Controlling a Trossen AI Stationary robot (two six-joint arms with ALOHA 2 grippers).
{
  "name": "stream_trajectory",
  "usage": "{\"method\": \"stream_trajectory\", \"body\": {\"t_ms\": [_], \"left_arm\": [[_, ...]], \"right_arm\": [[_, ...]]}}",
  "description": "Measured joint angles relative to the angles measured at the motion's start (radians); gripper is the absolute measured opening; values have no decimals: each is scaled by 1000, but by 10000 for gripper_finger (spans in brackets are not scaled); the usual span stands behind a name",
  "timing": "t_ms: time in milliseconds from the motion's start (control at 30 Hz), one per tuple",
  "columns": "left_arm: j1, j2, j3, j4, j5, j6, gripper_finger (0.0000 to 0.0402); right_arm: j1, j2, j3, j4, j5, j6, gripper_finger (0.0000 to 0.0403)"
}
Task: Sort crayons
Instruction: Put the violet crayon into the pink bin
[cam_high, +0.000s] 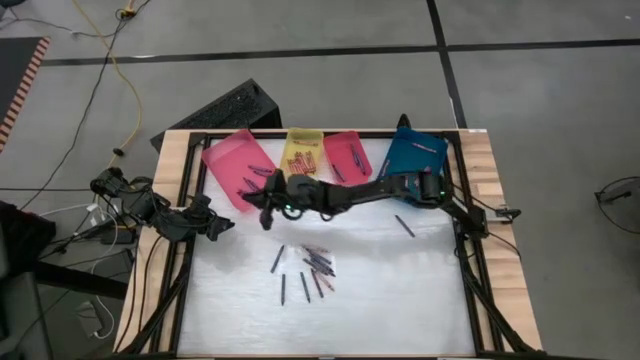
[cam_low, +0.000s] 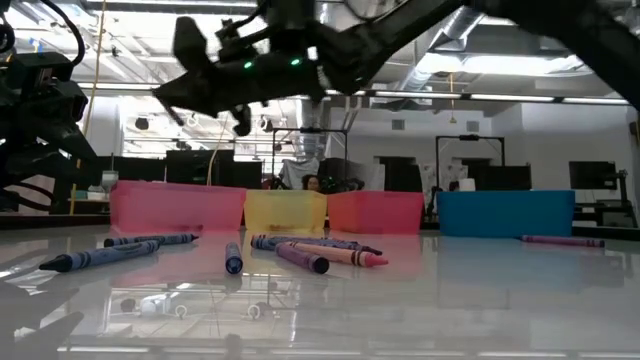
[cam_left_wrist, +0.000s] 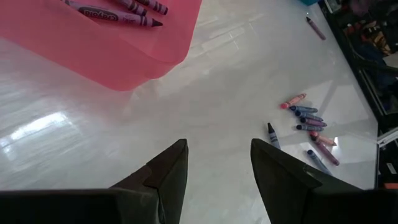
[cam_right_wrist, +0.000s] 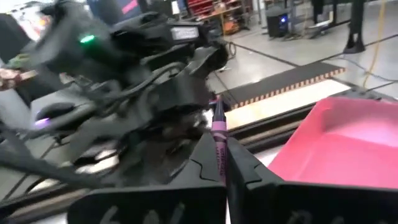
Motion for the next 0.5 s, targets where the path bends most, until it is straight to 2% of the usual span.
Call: {"method": "stream_trajectory", "body": {"t_ms": [200,367,500], "left_arm": [[0,0,0,0,7,0,165],[0,0,0,0,8,0,165],[0,0,0,0,8,0,165]], "right_arm": [[-57,71,170,-139,5,-84,5],[-103,61,181,-216,49,-120,6],[-129,66,180,-237,56,-69,11]]}}
